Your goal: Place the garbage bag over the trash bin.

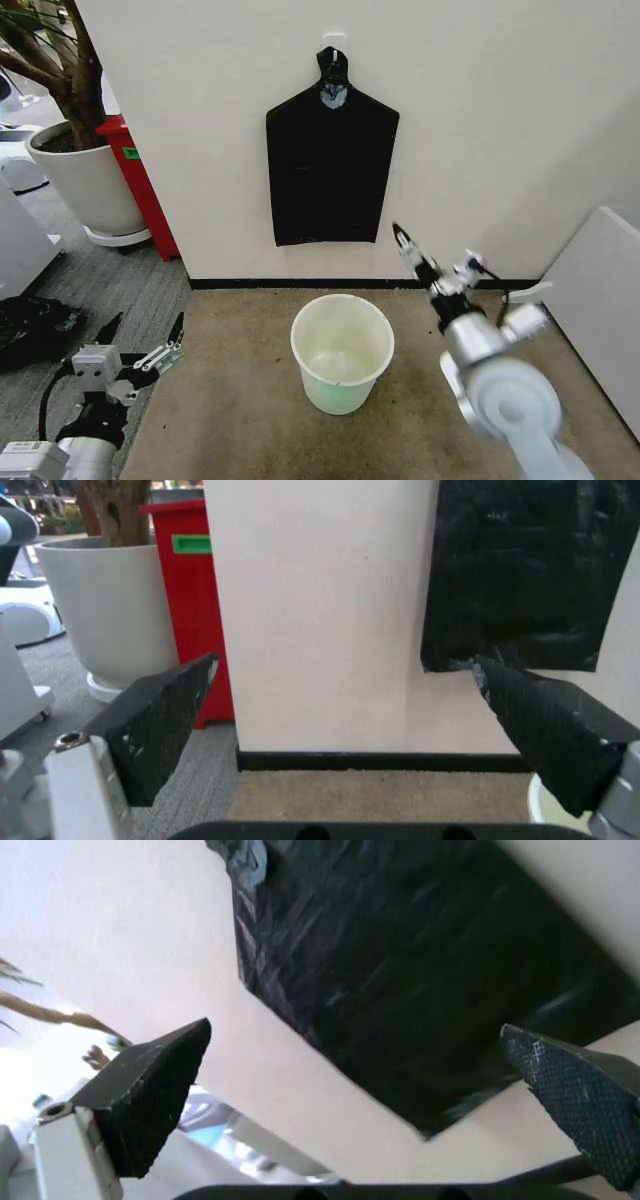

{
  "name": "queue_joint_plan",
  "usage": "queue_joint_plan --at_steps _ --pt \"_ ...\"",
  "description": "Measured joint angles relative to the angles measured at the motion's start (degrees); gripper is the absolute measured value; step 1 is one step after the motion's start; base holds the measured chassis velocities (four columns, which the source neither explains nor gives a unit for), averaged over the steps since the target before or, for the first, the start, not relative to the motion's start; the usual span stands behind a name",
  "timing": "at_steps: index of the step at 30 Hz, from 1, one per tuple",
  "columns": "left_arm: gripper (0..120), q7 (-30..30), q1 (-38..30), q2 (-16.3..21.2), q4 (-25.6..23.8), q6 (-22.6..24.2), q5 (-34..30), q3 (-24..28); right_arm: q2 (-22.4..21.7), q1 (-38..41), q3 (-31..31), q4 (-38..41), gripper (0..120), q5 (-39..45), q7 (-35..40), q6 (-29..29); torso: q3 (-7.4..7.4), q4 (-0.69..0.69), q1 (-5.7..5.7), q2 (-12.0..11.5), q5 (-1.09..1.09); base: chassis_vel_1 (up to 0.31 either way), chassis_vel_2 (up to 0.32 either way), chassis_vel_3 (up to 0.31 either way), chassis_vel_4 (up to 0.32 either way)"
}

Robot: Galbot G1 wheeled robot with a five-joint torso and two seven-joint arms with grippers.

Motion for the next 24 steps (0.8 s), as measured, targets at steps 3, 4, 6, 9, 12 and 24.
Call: queue_joint_plan --at_steps 3,4,6,9,12,24 --pt "100 -0.2 0.3 0.2 0.0 -0.1 -0.2 -0.2 6.8 10.7 -4.8 -9.5 100 4.0 1.4 3.0 0.00 0.00 0.00 0.0 -0.01 0.000 0.000 0.000 0.000" --pt "100 -0.2 0.5 0.2 0.0 -0.1 -0.2 -0.2 7.8 11.7 -5.0 -10.4 100 4.2 1.4 3.2 0.00 0.00 0.00 0.0 -0.01 0.000 0.000 0.000 0.000" --pt "100 -0.2 0.7 0.3 0.0 -0.1 -0.2 -0.2 9.9 13.9 -5.1 -12.3 100 4.8 1.5 3.6 0.00 0.00 0.00 0.0 -0.01 0.000 0.000 0.000 0.000" --pt "100 -0.2 1.5 0.4 0.0 -0.2 -0.2 -0.4 12.8 17.9 -5.0 -15.4 100 5.6 1.6 4.2 0.00 0.00 0.00 0.0 -0.02 0.000 0.000 0.000 0.000" --pt "100 -0.2 2.2 0.3 0.0 -0.3 -0.2 -0.7 14.5 21.4 -4.8 -18.2 100 6.3 1.8 4.7 -0.01 -0.01 0.00 0.0 -0.02 0.000 0.000 0.000 0.000" --pt "100 -0.2 3.9 -0.5 0.0 -0.8 0.0 -0.9 19.4 35.7 -2.9 -33.3 100 7.1 0.3 5.3 -0.01 0.00 0.00 0.0 -0.01 0.000 0.000 0.000 0.000"
